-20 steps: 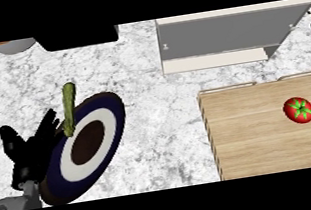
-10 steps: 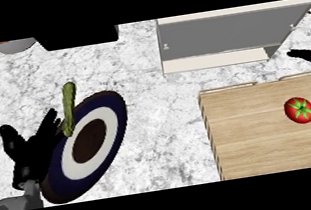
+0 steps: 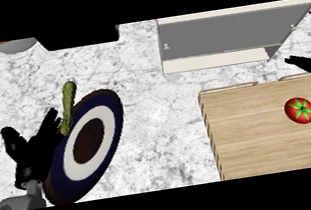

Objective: Pick the tomato from the tray and place it in the tiered shelf

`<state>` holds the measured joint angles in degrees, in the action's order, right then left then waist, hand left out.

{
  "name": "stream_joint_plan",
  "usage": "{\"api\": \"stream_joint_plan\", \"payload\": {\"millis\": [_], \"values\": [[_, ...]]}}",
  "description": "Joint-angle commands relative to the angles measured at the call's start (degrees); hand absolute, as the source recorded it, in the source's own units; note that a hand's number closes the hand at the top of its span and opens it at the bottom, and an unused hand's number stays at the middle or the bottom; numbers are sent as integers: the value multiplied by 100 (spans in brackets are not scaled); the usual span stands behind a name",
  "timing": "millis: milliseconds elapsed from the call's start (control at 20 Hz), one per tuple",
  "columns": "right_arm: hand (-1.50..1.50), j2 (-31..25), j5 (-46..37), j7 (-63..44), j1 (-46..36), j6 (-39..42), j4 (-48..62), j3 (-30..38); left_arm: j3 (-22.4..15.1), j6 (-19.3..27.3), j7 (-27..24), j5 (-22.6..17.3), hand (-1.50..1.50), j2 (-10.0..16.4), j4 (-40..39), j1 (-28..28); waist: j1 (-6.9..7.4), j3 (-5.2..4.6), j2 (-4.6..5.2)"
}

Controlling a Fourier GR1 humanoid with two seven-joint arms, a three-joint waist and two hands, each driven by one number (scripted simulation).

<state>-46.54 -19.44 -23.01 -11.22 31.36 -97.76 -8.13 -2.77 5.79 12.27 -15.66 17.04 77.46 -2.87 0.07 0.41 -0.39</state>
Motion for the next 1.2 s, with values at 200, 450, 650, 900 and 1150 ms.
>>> {"api": "stream_joint_plan", "payload": {"millis": [200, 450, 650, 900, 1150], "values": [[-150, 426, -801, 477, 288, -151, 324, 57, -37, 197, 547, 322, 0, -183, -91, -267, -14, -39, 43], [-150, 650, -1259, 326, 411, -187, 43, 81, 232, -217, -66, 232, 0, -246, -635, -163, -30, -43, 43], [-150, 905, -1878, 703, 195, -647, 880, -20, 181, -81, 597, 284, 0, -186, 7, -95, 11, -39, 45], [-150, 1009, -2255, 1198, -77, -835, 1502, 143, 71, -108, 247, 508, 0, -416, 112, 228, 31, -39, 45], [-150, 1177, -2305, 1697, -100, -985, 1796, 429, 382, -353, 496, 324, 0, -268, 163, 159, 13, -40, 42]]}}
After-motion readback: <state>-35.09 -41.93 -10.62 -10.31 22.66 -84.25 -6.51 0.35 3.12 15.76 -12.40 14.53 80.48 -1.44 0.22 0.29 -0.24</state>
